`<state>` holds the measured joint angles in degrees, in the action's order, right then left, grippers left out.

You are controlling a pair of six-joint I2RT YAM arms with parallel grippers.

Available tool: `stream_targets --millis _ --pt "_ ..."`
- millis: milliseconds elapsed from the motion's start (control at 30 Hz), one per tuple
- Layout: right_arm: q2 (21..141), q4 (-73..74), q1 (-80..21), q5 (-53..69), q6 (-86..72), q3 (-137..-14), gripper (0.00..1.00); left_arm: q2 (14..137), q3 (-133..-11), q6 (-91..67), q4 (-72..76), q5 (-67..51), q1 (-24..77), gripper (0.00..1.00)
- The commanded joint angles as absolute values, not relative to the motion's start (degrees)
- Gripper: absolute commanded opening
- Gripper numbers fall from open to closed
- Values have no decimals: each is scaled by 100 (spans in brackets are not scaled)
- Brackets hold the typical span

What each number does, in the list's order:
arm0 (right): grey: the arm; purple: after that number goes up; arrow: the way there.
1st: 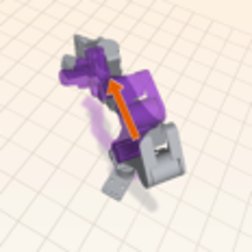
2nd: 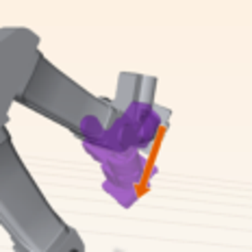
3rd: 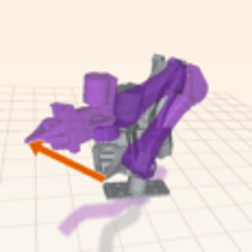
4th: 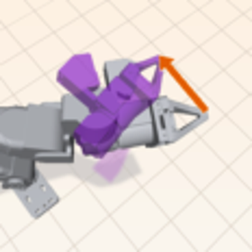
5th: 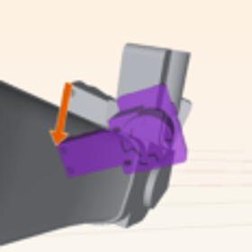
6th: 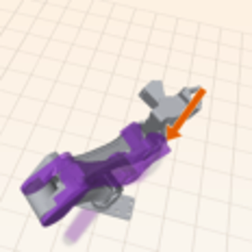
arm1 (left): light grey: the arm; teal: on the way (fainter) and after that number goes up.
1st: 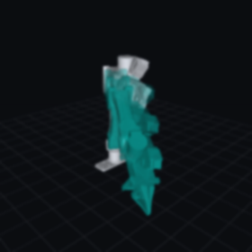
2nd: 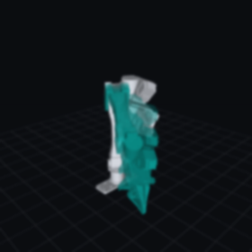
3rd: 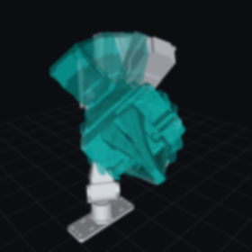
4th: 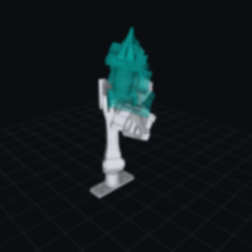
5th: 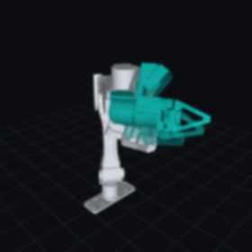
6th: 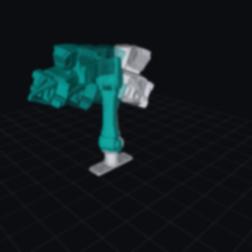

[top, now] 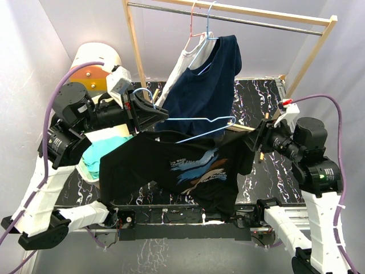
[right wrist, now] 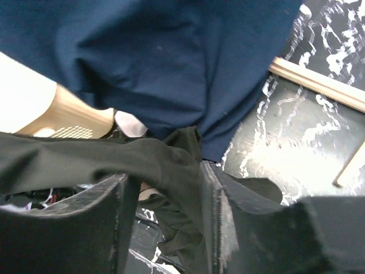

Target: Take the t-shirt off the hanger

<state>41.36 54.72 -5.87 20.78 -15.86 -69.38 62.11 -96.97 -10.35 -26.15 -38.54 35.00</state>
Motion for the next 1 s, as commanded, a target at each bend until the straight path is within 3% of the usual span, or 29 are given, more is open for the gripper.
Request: stream_targets --millis 0,200,467,967 --pt "4075 5212 -556 3063 -1095 -7949 51 6424 -9668 -1249 -2074 -4311 3498 0" --pt "4084 4773 -562 3287 -1257 -8729 58 6640 -9648 -1354 -1860 -5031 3498 0" --pt "4635 3324 -562 6182 -1790 -8631 59 7034 -9246 -2279 -522 -6463 3498 0" --pt "5279 2888 -562 6904 -2153 -8488 58 7727 -9458 -2770 170 -6543 3498 0"
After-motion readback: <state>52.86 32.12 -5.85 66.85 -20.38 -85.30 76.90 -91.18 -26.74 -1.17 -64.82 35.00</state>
